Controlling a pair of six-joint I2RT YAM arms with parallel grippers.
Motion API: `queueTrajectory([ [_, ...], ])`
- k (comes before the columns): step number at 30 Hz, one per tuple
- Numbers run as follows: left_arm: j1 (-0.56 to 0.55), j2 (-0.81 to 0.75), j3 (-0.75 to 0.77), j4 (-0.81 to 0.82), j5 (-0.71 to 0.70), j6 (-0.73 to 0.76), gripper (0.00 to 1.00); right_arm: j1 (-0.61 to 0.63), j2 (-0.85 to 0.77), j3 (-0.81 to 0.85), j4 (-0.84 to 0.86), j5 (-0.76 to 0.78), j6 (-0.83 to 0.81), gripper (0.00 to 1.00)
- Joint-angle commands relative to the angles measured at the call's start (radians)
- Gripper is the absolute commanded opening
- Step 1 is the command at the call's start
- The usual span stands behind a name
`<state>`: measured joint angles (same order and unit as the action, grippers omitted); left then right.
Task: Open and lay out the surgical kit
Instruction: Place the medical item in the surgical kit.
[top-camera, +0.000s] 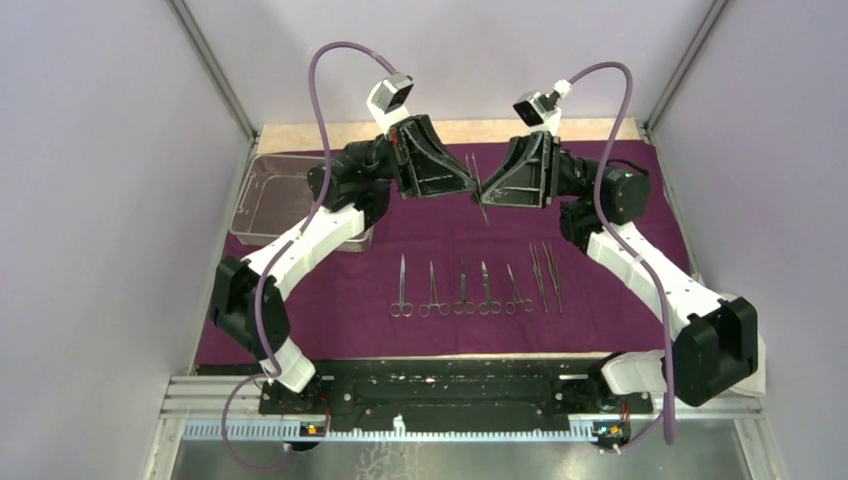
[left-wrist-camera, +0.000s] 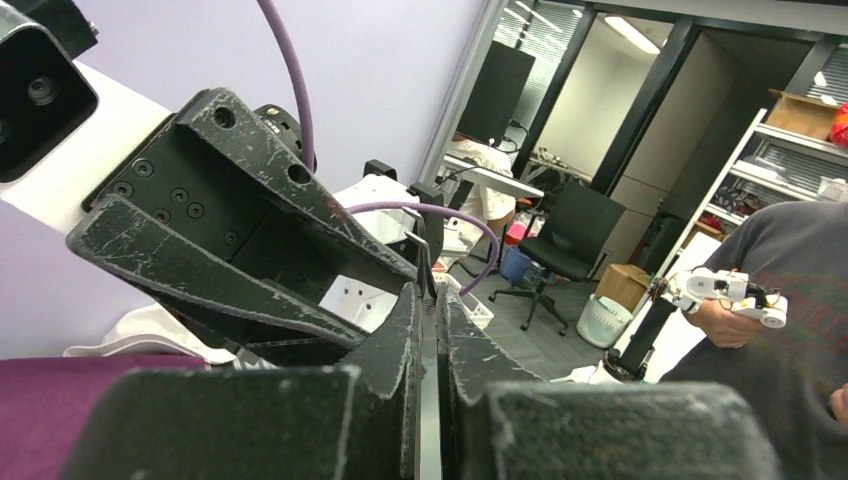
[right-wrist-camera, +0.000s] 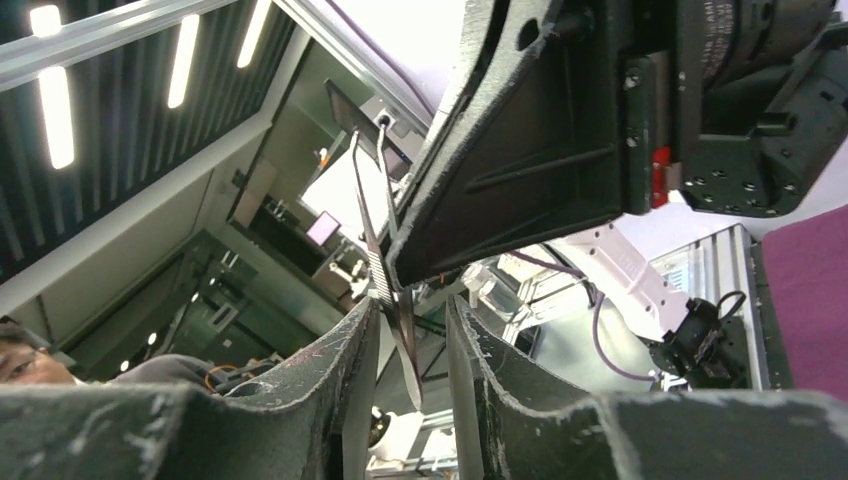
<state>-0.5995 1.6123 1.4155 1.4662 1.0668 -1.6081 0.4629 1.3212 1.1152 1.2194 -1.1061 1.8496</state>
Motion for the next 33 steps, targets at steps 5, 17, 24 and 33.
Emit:
queueTrajectory([
  [5, -0.021, 0.023, 0.051, 0.176, 0.005, -0.009, 0.00, 0.017, 0.025, 0.071, 0.207, 0.012, 0.135, 0.11],
  [17, 0.108, -0.230, -0.242, -0.281, -0.023, 0.365, 0.99, -0.093, -0.188, 0.087, -0.880, 0.015, -0.715, 0.00],
  [24, 0.264, -0.485, -0.295, -1.353, -0.387, 1.016, 0.99, -0.127, -0.297, 0.188, -2.103, 0.967, -1.682, 0.00],
  [33, 0.267, -0.514, -0.319, -1.474, -0.627, 1.075, 0.99, -0.169, -0.216, 0.012, -2.305, 1.330, -2.013, 0.00],
])
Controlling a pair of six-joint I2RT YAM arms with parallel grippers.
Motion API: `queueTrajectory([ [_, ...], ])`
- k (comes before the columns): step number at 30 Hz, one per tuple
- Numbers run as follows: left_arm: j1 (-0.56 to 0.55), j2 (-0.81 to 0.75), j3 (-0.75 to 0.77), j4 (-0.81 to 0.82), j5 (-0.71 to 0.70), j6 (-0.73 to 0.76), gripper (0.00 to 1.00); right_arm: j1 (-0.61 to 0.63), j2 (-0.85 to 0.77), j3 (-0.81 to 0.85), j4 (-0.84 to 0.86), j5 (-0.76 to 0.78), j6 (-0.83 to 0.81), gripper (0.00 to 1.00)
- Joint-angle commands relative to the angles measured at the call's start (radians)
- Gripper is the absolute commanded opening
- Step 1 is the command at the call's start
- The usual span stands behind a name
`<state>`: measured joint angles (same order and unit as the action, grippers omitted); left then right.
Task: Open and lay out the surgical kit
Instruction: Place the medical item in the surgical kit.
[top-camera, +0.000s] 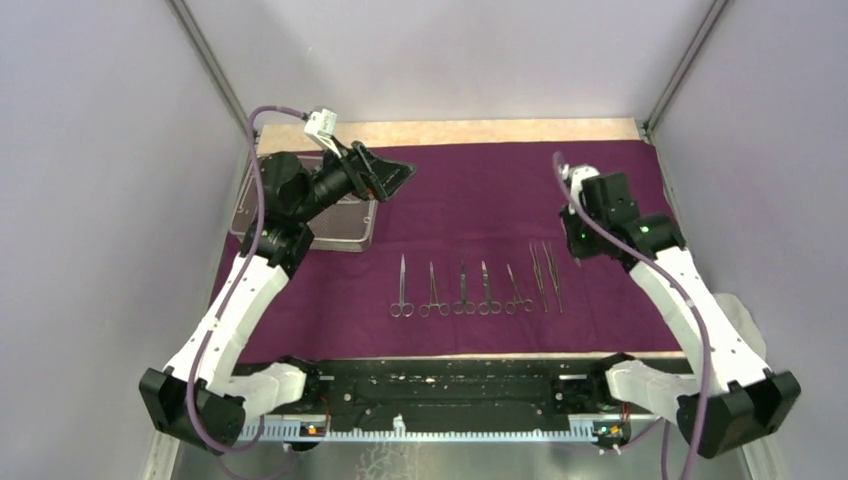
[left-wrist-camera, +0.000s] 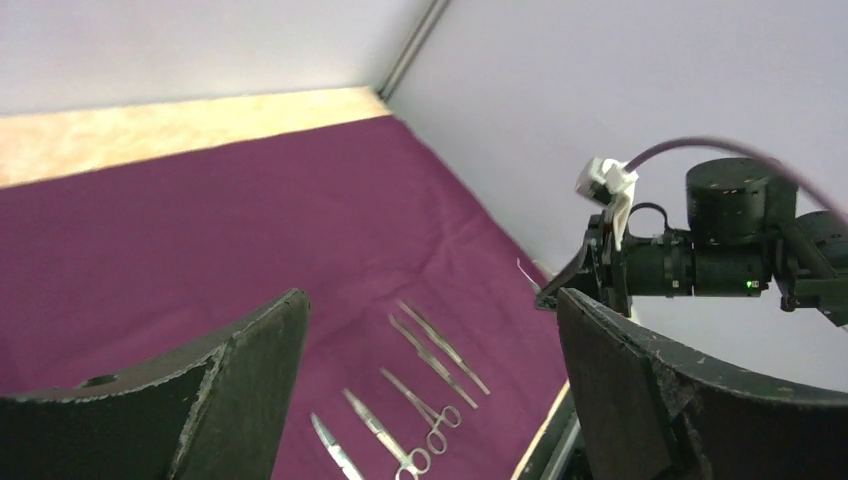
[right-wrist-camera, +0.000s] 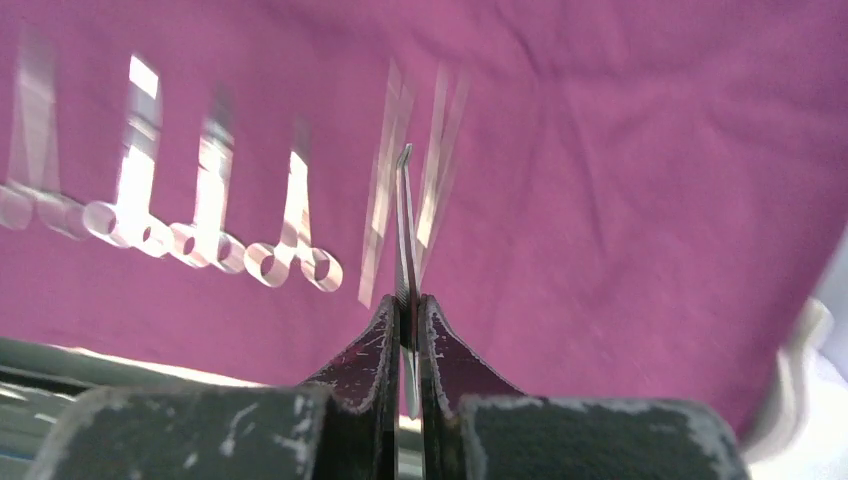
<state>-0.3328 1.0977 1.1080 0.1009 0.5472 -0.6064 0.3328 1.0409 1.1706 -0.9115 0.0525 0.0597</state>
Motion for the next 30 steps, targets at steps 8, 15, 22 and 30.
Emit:
queueTrajectory([
  [8, 0.008, 0.089, 0.018, -0.131, -0.036, 0.086, 0.99, -0.156, 0.384, 0.157, -0.174, -0.104, -0.035, 0.00],
  [15, 0.039, 0.115, 0.065, -0.158, -0.014, 0.168, 0.99, -0.173, 0.458, 0.034, -0.138, -0.056, 0.008, 0.00],
  [22, 0.053, 0.125, 0.098, -0.207, -0.045, 0.247, 0.99, -0.173, 0.597, 0.044, -0.147, -0.005, 0.023, 0.00],
  [30, 0.060, 0.153, 0.145, -0.247, -0.084, 0.299, 0.99, -0.174, 0.687, 0.055, -0.164, 0.030, 0.063, 0.00],
])
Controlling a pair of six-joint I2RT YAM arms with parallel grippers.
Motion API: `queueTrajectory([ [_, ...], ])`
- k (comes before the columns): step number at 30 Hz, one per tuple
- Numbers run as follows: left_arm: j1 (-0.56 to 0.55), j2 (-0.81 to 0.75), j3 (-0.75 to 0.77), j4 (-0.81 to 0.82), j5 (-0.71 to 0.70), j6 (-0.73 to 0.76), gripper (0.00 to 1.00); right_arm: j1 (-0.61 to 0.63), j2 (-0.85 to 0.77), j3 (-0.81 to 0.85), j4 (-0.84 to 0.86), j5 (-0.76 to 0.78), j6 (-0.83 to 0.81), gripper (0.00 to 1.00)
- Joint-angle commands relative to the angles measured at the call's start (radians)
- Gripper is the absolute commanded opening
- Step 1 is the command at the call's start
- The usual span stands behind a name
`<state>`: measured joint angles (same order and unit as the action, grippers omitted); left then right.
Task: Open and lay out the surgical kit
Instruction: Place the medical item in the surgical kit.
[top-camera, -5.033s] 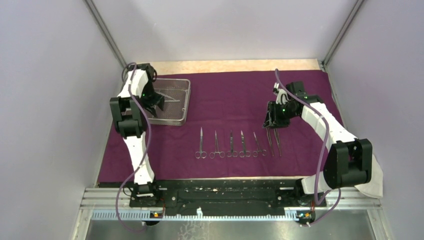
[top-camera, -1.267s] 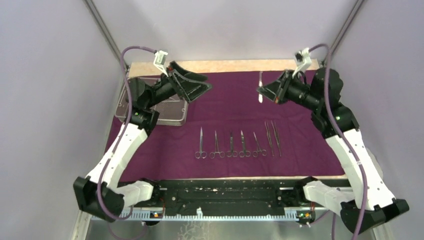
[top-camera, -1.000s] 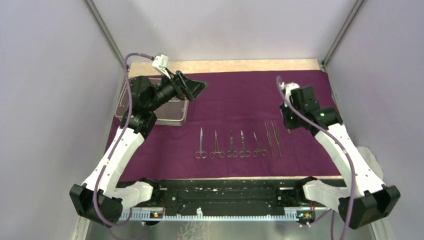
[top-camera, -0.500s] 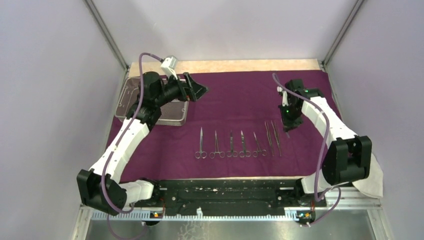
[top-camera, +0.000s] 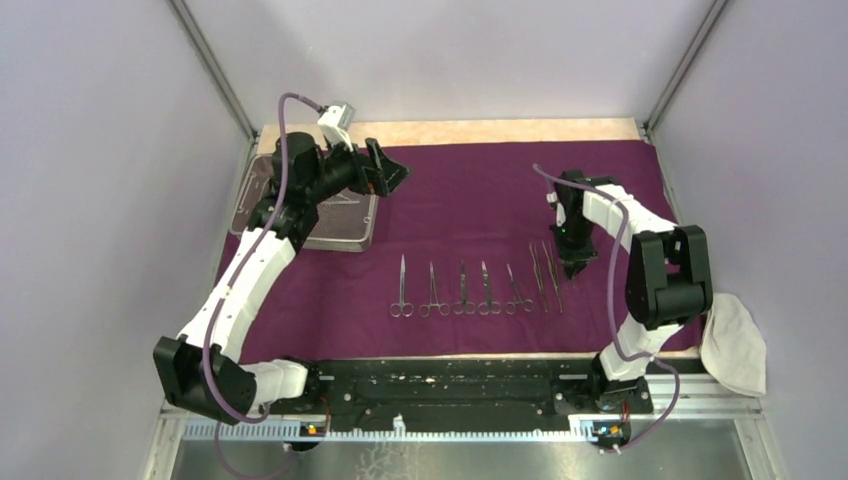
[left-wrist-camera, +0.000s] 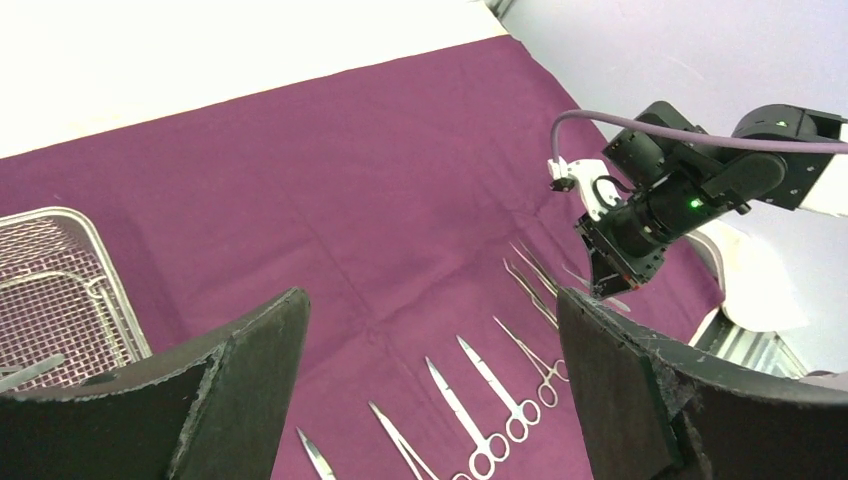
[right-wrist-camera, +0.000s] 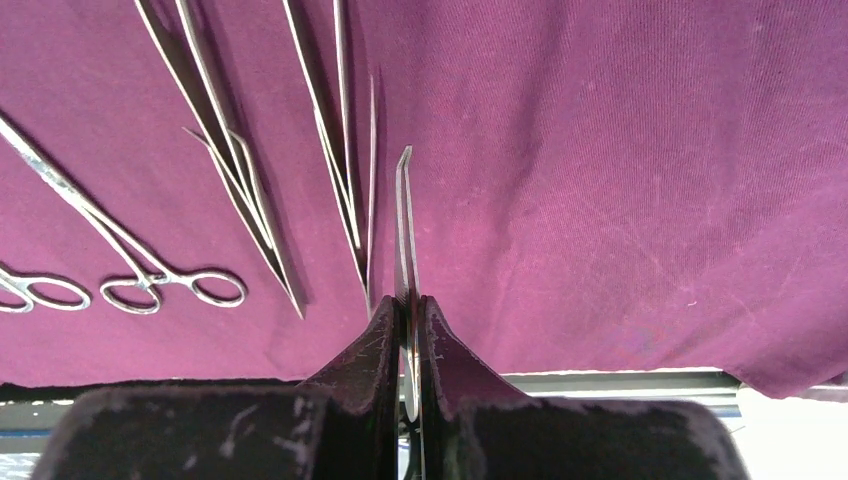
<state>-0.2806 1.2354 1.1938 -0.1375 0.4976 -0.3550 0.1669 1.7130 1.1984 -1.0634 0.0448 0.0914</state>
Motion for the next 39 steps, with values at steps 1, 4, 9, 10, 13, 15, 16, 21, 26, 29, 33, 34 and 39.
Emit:
queueTrajectory([
  [1, 0.008, 0.018, 0.062, -0.014, -0.045, 0.049, 0.99, -0.007, 0.029, 0.028, -0.015, 0.040, 0.033, 0.00],
  [4, 0.009, 0.021, 0.069, -0.026, -0.058, 0.063, 0.99, -0.007, 0.063, 0.034, -0.022, 0.072, 0.044, 0.00],
  [9, 0.012, 0.026, 0.076, -0.041, -0.080, 0.071, 0.99, -0.007, 0.095, 0.035, -0.025, 0.083, 0.048, 0.06],
  [10, 0.012, 0.029, 0.076, -0.040, -0.079, 0.070, 0.99, -0.007, 0.104, 0.036, -0.025, 0.075, 0.046, 0.07],
  [13, 0.014, 0.035, 0.080, -0.038, -0.076, 0.066, 0.99, -0.007, 0.129, 0.037, -0.026, 0.064, 0.041, 0.11],
  [15, 0.016, 0.035, 0.082, -0.039, -0.073, 0.065, 0.99, -0.007, 0.139, 0.031, -0.020, 0.058, 0.038, 0.15],
  [16, 0.018, 0.037, 0.083, -0.039, -0.074, 0.065, 0.99, -0.007, 0.143, 0.028, -0.016, 0.055, 0.035, 0.16],
  [21, 0.024, 0.035, 0.086, -0.044, -0.070, 0.064, 0.99, -0.007, 0.157, 0.031, -0.019, 0.043, 0.024, 0.24],
  [26, 0.027, 0.041, 0.086, -0.037, -0.058, 0.053, 0.99, -0.014, 0.154, 0.028, 0.006, 0.027, 0.029, 0.24],
  [29, 0.029, 0.047, 0.088, -0.033, -0.048, 0.046, 0.99, -0.021, 0.155, 0.047, 0.018, 0.026, 0.027, 0.22],
  [33, 0.029, 0.047, 0.090, -0.034, -0.043, 0.044, 0.99, -0.046, 0.176, 0.055, 0.028, 0.014, 0.018, 0.22],
  [34, 0.029, 0.047, 0.092, -0.036, -0.043, 0.044, 0.99, -0.048, 0.177, 0.056, 0.032, 0.008, 0.016, 0.22],
  [39, 0.033, 0.047, 0.098, -0.038, -0.039, 0.041, 0.99, -0.050, 0.192, 0.042, 0.047, -0.032, 0.012, 0.20],
])
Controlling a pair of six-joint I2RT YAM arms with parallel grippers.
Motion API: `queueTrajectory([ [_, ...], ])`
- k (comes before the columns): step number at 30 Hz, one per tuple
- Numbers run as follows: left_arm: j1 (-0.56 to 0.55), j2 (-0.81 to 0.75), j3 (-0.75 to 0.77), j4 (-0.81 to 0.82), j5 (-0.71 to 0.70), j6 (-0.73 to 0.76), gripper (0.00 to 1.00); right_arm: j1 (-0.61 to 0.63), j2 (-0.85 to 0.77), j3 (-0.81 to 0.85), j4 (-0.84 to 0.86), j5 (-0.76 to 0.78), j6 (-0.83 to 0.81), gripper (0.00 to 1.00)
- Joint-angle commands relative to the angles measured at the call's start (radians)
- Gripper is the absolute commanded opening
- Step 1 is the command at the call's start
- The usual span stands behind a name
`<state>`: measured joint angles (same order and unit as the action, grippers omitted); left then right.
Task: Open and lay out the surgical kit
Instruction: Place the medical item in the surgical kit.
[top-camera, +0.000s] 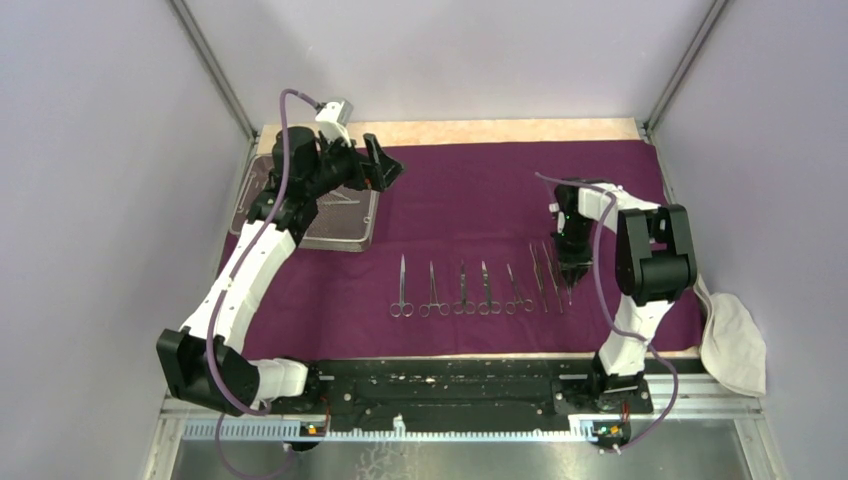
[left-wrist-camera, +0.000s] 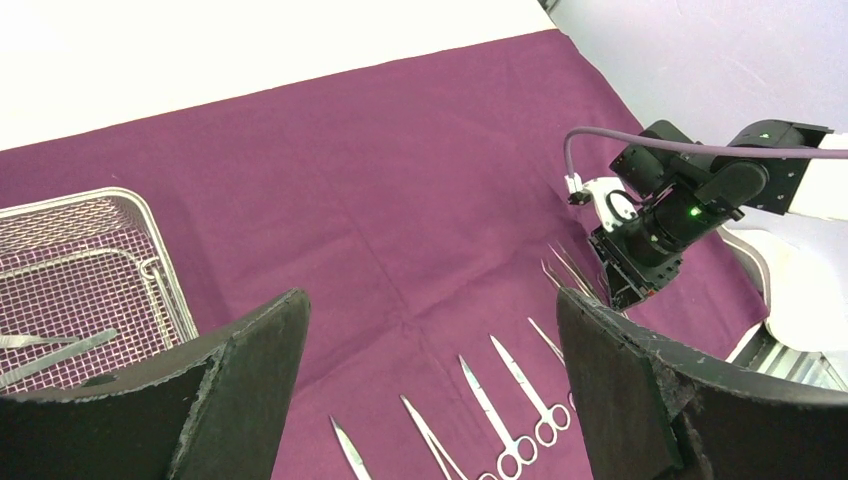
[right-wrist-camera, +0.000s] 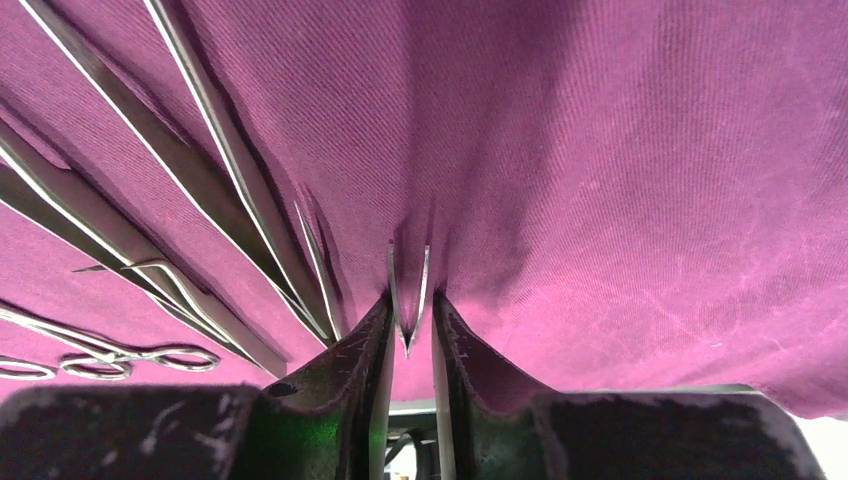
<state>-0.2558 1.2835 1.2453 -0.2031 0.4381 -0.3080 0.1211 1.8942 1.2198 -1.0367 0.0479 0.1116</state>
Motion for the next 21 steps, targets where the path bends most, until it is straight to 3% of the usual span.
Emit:
queueTrajectory([
  [1, 0.010, -0.001, 0.046, 0.028, 0.022, -0.008, 0.99, -0.004, 0.011, 0.016, 0.021, -0.034, -0.004, 0.19],
  [14, 0.024, 0.008, 0.025, -0.010, -0.050, -0.042, 0.99, -0.003, -0.152, 0.015, -0.050, 0.007, 0.014, 0.29],
  [21, 0.079, 0.049, 0.067, -0.161, -0.259, -0.147, 0.99, 0.024, -0.304, 0.094, -0.037, -0.066, 0.051, 0.35],
])
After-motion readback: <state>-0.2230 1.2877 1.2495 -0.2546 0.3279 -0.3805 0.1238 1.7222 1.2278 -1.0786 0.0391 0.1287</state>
